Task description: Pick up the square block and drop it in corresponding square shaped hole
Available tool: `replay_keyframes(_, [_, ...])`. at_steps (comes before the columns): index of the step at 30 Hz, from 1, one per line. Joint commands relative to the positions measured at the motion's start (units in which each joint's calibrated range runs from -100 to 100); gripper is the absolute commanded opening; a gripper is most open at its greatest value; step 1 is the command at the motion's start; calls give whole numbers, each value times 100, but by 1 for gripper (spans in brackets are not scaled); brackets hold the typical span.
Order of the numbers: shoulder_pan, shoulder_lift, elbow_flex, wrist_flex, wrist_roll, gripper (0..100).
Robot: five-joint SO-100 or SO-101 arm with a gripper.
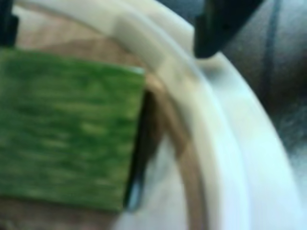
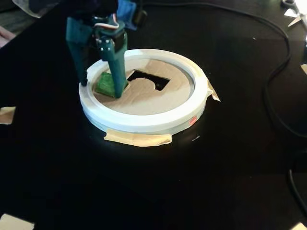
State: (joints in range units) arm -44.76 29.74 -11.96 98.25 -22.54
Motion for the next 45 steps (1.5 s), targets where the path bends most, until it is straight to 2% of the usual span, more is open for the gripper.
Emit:
replay_keyframes(1, [181, -605, 21, -337, 88, 62])
replay_keyframes(10, [718, -694, -252, -337, 332, 62])
replay_keyframes(19, [456, -676, -1118, -337, 283, 63])
replay_keyframes(25, [393, -587, -1063, -267, 269, 62])
replay_keyframes(32, [-431, -524, -1063, -909, 54, 62])
replay_keyframes(45, [-56, -229, -1045, -869, 151, 62])
